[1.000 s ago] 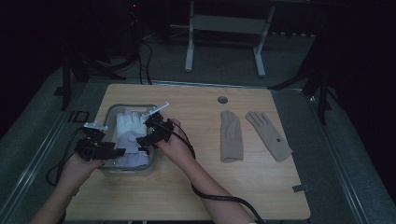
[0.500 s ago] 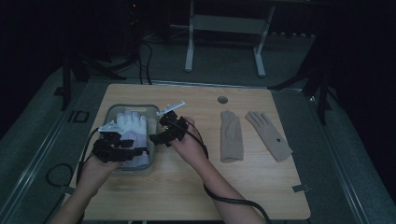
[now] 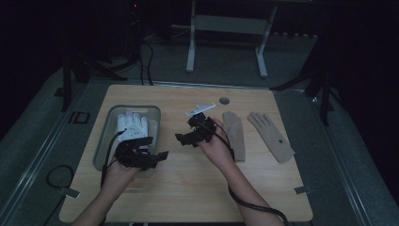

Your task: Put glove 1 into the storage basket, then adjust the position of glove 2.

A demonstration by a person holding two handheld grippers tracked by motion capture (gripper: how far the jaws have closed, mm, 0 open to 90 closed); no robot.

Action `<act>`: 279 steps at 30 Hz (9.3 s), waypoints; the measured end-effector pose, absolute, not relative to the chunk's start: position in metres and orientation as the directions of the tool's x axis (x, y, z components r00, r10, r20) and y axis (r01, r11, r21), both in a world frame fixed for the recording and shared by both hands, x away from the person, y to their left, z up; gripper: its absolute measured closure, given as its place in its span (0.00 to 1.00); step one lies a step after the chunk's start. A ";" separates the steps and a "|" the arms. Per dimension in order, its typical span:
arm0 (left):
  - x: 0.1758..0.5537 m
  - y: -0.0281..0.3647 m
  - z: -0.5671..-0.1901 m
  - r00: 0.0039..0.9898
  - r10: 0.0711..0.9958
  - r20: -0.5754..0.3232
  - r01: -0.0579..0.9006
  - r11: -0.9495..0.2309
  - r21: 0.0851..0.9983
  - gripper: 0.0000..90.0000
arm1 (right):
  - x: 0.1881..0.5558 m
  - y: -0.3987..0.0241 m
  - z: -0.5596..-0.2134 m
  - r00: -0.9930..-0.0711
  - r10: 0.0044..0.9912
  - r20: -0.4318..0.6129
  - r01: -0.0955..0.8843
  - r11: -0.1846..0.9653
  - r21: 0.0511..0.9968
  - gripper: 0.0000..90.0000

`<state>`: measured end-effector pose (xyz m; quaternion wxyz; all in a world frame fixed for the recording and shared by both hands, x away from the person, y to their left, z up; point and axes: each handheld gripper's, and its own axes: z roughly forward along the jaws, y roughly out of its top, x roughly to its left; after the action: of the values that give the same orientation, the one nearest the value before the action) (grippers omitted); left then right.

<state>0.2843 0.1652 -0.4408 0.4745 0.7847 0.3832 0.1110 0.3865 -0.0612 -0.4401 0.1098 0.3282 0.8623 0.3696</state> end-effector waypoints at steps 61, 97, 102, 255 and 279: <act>0.268 0.084 -0.557 0.792 0.606 -0.079 0.357 -0.354 0.865 0.03 | 0.356 -0.244 -0.516 -0.643 0.764 0.041 0.504 0.382 0.775 0.12; 0.265 0.090 -0.557 0.779 0.624 -0.064 0.338 -0.332 0.881 0.03 | 0.445 -0.213 -0.552 -0.481 0.876 -0.045 0.607 0.369 0.704 0.46; 0.265 0.091 -0.558 0.775 0.627 -0.075 0.344 -0.320 0.882 0.03 | 0.440 -0.213 -0.554 -0.472 0.881 -0.026 0.604 0.345 0.719 0.72; 0.264 0.094 -0.563 0.783 0.618 -0.075 0.332 -0.313 0.890 0.03 | 0.364 -0.292 -0.491 -0.141 0.988 0.063 0.589 0.033 0.808 0.93; 0.263 0.093 -0.563 0.787 0.614 -0.059 0.321 -0.325 0.890 0.03 | 0.338 -0.270 -0.549 -0.119 0.992 0.048 0.694 0.049 0.718 0.70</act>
<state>0.2629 0.0935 -0.5628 0.5024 0.8006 0.2920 0.1462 0.3376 -0.2704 -0.5489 0.2425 0.6178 0.6822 0.3066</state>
